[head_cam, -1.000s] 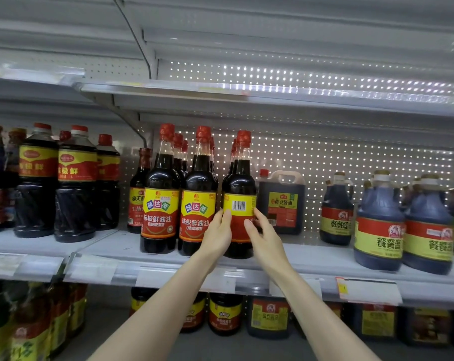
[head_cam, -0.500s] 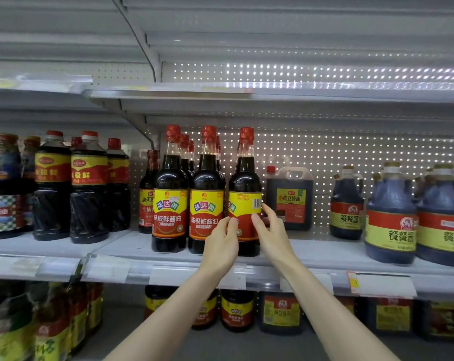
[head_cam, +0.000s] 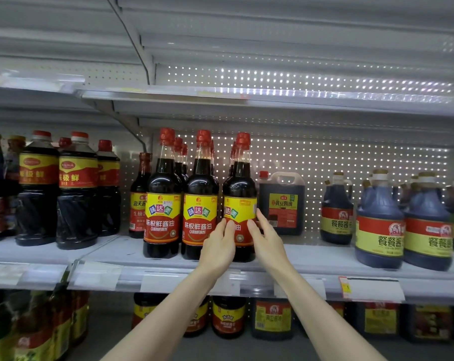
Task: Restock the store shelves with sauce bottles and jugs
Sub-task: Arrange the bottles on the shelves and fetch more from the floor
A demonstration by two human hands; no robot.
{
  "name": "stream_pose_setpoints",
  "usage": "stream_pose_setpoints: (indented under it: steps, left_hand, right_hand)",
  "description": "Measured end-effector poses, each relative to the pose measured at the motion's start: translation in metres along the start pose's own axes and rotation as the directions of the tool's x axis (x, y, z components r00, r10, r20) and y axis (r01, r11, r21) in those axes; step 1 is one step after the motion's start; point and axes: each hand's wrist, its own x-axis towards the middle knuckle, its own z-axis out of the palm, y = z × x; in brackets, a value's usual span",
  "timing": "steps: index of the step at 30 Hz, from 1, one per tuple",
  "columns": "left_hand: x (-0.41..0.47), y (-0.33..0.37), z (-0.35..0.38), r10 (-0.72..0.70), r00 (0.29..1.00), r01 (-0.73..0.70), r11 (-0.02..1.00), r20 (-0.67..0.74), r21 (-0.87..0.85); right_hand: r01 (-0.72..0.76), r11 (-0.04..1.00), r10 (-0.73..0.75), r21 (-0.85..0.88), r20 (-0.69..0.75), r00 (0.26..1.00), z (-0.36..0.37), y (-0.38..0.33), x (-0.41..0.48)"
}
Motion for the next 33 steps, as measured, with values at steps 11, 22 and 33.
stream_pose_setpoints:
  steps: [11, 22, 33]
  left_hand:
    - [-0.008, 0.008, -0.001, 0.01, 0.999, -0.009, 1.0, -0.035, 0.026]
    - [-0.005, 0.009, -0.006, 0.035, 0.999, -0.036, 0.999, 0.039, 0.037]
    - [-0.011, 0.002, -0.012, 0.062, 0.998, -0.063, 0.996, 0.014, 0.064]
  right_hand:
    - [-0.024, 0.998, 0.026, 0.062, -0.033, 0.999, 0.004, -0.004, -0.001]
    - [0.005, 1.0, -0.005, 0.008, 0.03, 1.0, 0.0, -0.004, -0.005]
    - [0.005, 1.0, -0.004, 0.02, -0.039, 0.999, 0.006, -0.003, -0.006]
